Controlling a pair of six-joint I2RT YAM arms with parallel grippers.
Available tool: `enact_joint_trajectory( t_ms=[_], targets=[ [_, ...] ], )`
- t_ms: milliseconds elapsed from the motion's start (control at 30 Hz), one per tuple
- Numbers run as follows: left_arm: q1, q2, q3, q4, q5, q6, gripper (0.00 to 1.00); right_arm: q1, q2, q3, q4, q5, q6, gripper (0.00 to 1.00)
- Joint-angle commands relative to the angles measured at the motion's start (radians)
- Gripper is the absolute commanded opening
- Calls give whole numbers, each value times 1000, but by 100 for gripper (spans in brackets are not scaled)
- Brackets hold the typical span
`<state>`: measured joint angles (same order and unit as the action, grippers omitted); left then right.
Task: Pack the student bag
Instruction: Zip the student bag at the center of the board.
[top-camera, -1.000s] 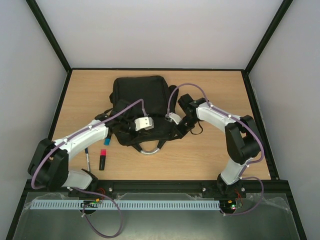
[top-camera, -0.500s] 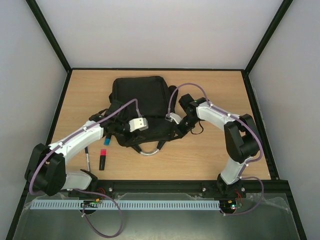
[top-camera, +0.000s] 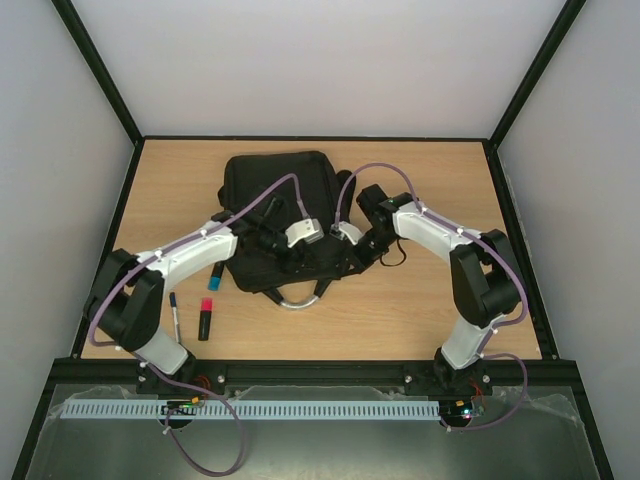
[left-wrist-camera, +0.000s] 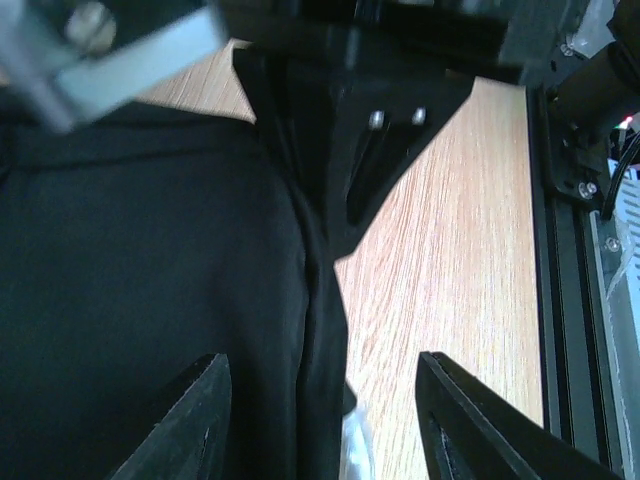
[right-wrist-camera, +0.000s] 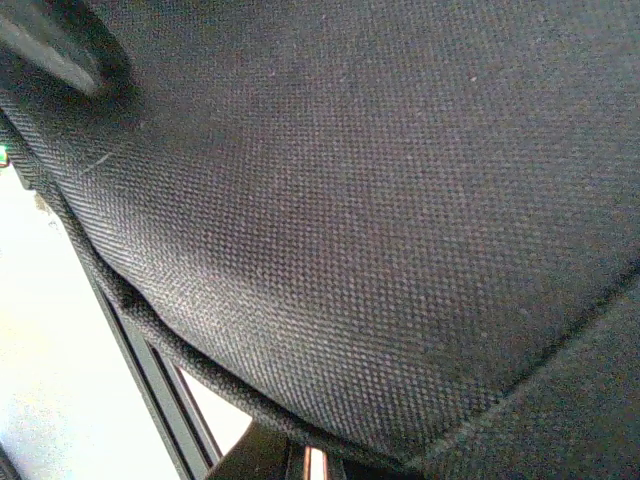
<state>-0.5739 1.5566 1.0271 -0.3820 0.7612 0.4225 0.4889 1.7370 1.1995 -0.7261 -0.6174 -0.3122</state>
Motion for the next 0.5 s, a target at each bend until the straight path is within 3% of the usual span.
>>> enact_joint_trajectory(
  t_ms=[0,133,300,467],
  targets=[
    [-52,67,71,52,34,-43,52,13,-28,27,35,-69,23,1],
    [-96,116,97,82,-8,-65,39,13,-35,15,55,-79,41,1],
    [-122,140,110,98,-72,-91,5,12,-54,-30,59,-37,51,1],
    [-120,104,104,91,-107,-120,2,-31,-74,-120,41,-7,38,1]
  ],
)
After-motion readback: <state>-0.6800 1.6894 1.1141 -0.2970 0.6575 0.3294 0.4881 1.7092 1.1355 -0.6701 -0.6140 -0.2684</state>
